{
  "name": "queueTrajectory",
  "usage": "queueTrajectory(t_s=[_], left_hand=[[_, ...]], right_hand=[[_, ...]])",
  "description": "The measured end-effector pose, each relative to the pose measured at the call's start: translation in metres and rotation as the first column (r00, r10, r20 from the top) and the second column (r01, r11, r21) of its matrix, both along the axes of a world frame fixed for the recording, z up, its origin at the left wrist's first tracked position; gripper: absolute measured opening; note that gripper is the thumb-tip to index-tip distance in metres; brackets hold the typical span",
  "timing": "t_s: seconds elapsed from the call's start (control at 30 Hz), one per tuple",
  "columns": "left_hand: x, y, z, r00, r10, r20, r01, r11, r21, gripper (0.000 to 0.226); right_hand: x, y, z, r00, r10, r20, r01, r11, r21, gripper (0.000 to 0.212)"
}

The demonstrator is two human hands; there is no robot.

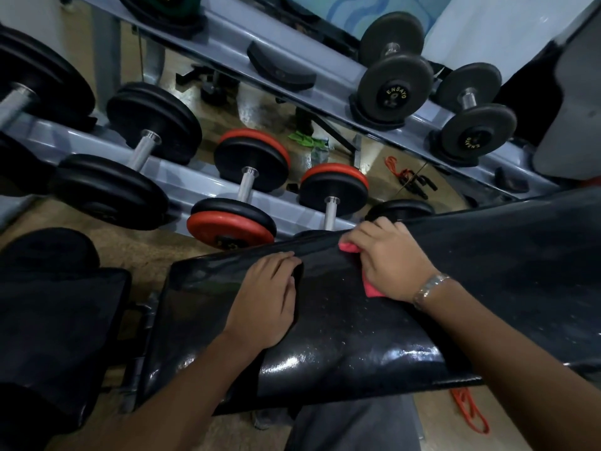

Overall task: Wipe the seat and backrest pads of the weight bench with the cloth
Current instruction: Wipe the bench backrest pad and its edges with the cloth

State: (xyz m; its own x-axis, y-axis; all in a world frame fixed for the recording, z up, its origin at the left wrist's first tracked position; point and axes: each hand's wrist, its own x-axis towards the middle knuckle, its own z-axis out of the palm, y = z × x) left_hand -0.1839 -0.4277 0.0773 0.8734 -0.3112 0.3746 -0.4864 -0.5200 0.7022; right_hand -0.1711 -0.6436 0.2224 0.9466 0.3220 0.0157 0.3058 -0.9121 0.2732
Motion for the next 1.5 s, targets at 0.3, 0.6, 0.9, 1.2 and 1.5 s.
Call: queueTrajectory(t_s=[0.3,0.6,0.9,1.2,1.5], left_hand=[[0.000,0.000,-0.001,1.000,0.001,0.009,-0.001,1.000,-0.002,0.038],[-0.002,0.001,0.001,1.000,-0.008,0.020,0.009,1.000,-0.016,0.038],[-0.003,0.001,0.002,1.000,-0.007,0.005,0.007,1.000,-0.008,0.038],[-0.002,0.001,0.001,1.000,-0.011,0.014,0.011,1.000,-0.002,0.038],[-0.002,0.001,0.003,1.000,0.000,0.012,0.000,1.000,-0.007,0.037]], right_hand=[[-0.044,0.013,-0.012,0.998,-0.018,0.063,0.022,0.998,-0.057,0.048],[-0.092,0.028,-0.018,0.995,0.029,0.099,-0.026,0.999,-0.031,0.042],[-0.118,0.029,-0.022,0.995,0.006,0.104,-0.006,1.000,-0.007,0.045],[-0.135,0.032,-0.025,0.999,0.047,0.020,-0.048,0.998,0.031,0.051],[-0.139,0.039,-0.029,1.000,0.008,0.011,-0.009,0.999,0.050,0.057]])
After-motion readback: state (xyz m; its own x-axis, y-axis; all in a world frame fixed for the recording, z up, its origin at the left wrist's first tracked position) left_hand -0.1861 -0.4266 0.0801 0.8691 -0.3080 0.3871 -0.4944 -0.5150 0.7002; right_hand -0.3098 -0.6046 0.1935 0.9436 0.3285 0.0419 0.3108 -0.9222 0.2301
